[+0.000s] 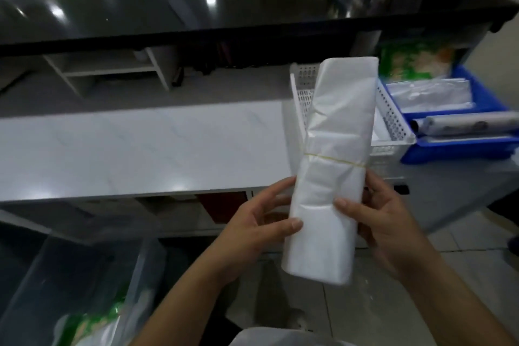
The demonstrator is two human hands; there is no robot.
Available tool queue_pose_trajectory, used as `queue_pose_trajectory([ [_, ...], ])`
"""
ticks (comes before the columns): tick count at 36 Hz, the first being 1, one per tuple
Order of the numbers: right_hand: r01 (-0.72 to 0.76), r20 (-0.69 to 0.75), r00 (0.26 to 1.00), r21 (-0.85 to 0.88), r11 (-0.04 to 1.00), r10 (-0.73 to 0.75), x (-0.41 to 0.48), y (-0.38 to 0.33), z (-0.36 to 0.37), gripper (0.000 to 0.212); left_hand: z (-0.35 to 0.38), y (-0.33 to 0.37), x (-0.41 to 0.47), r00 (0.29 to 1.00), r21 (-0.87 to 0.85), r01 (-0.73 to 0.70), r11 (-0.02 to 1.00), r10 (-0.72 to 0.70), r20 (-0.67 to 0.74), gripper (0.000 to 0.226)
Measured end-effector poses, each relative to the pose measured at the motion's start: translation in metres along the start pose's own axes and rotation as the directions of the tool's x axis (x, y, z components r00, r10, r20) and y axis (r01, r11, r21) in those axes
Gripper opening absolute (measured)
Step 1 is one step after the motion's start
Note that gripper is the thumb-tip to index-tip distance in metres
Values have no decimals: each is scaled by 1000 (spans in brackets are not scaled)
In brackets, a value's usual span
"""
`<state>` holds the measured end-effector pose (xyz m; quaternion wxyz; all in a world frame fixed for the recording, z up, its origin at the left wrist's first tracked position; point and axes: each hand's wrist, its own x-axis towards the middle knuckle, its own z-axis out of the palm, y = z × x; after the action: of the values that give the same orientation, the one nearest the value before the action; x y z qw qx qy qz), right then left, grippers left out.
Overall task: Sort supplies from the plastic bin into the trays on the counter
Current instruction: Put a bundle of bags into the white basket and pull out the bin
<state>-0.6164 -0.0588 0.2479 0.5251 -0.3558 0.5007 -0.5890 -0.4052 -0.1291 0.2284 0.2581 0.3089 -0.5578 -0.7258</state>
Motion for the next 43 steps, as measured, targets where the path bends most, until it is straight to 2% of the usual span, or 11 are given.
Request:
queue_pose_trajectory([
  [7,-5,-105,994,152,988,22,21,-16,-45,44,-19,14,69,973,56,34,998,-20,-231,40],
  [10,-15,-123,992,162,987,36,36,-25,-55,46,-41,16,104,960,124,85,989,-47,-277,39],
  [18,-153,-78,983,160,975,167,108,-45,-73,54,-68,18,215,950,143,229,963,-188,-250,58],
  [22,-305,-171,936,48,951,309,160,-47,-79,56,-72,19,265,933,121,309,943,-276,-231,66],
  [25,-408,-211,891,24,913,403,198,-42,-84,54,-82,14,293,936,59,310,949,-294,-194,68],
  [29,-526,-166,839,2,851,519,242,-36,-91,58,-93,9,318,942,-20,306,952,-306,-135,65],
  [33,-572,-152,814,-41,819,560,283,-27,-101,56,-97,5,334,953,-36,297,954,-299,-46,58],
  [35,-579,-185,812,-140,803,553,303,-28,-100,59,-97,4,337,955,-37,296,954,-297,-21,55],
  [37,-575,-293,817,-353,738,496,318,-27,-95,63,-97,4,338,953,-46,302,952,-302,-3,52],
  [40,-504,-389,862,-720,477,324,331,-14,-88,68,-95,1,338,958,-84,285,955,-287,-4,58],
  [43,-504,-384,861,-728,464,333,334,5,-82,73,-95,-2,338,968,-95,250,964,-250,6,57],
])
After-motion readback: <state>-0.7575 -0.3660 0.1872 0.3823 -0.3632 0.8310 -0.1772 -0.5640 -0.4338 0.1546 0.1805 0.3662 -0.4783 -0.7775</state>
